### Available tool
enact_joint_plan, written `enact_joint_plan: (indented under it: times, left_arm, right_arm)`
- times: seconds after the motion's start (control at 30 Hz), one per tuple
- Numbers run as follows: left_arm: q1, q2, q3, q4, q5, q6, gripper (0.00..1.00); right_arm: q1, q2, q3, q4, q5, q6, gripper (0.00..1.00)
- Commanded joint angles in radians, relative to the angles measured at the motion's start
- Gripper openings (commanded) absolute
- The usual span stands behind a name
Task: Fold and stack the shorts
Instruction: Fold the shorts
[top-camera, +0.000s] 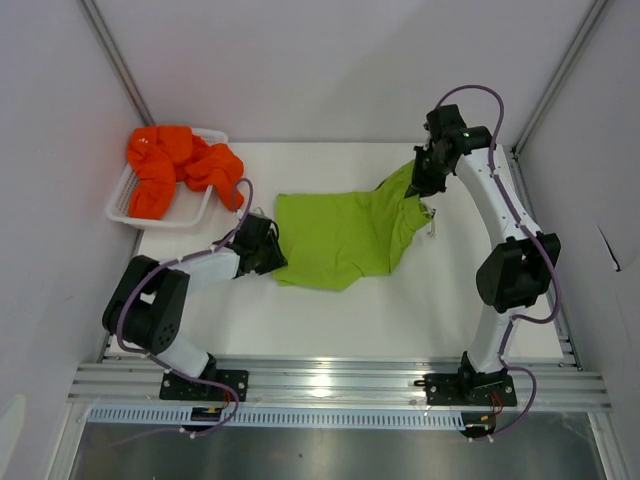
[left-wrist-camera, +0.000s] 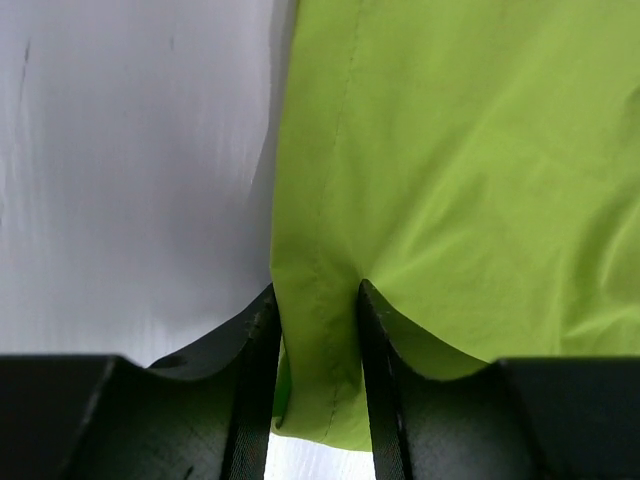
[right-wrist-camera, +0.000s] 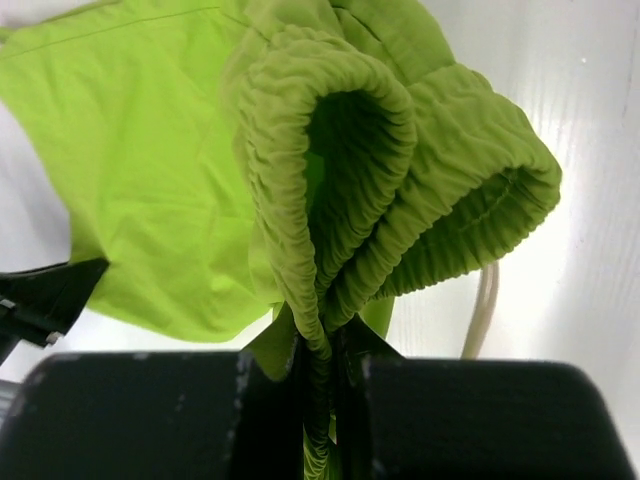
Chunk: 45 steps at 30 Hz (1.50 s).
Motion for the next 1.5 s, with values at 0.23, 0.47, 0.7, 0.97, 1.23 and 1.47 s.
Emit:
enact_joint_plan:
  times: [0.23,0.47,0.7,0.97,1.23,1.47]
  left_arm:
    - [-0.144,-0.104,-0.084,0.019,-0.051,-0.053,0.38]
    - [-0.278,-0.120,-0.106,0.029,-0.074,-0.106,0.37]
    - [-0.304,-0.175,-0.130,-0.003,-0.091,-0.097,0.49]
    - [-0.231,-0.411,-0.130,-0.143,-0.077,-0.037,0.74]
    - [-0.025,-0.368,-0.155,-0.057,0.084,-0.014,0.75]
    - [-0.019,-0.253,-0.144,0.055,0.058,-0.046,0.69]
  right_arm:
    - [0.077,0.009,0.080,-0.093,0.229,-0.008,0.00]
    - [0.147,0.005,0.132,-0.140,0.287,-0.035,0.00]
    - [0.246,0.009,0.110,-0.148,0.414,-0.037,0.00]
    - [0.276,0.003,0.102,-0.142,0.450,-0.035,0.00]
    - [0.338,0.011,0.093,-0.145,0.523,-0.009,0.00]
    - [0.399,0.025,0.097,-0.148,0.580,0.015,0.00]
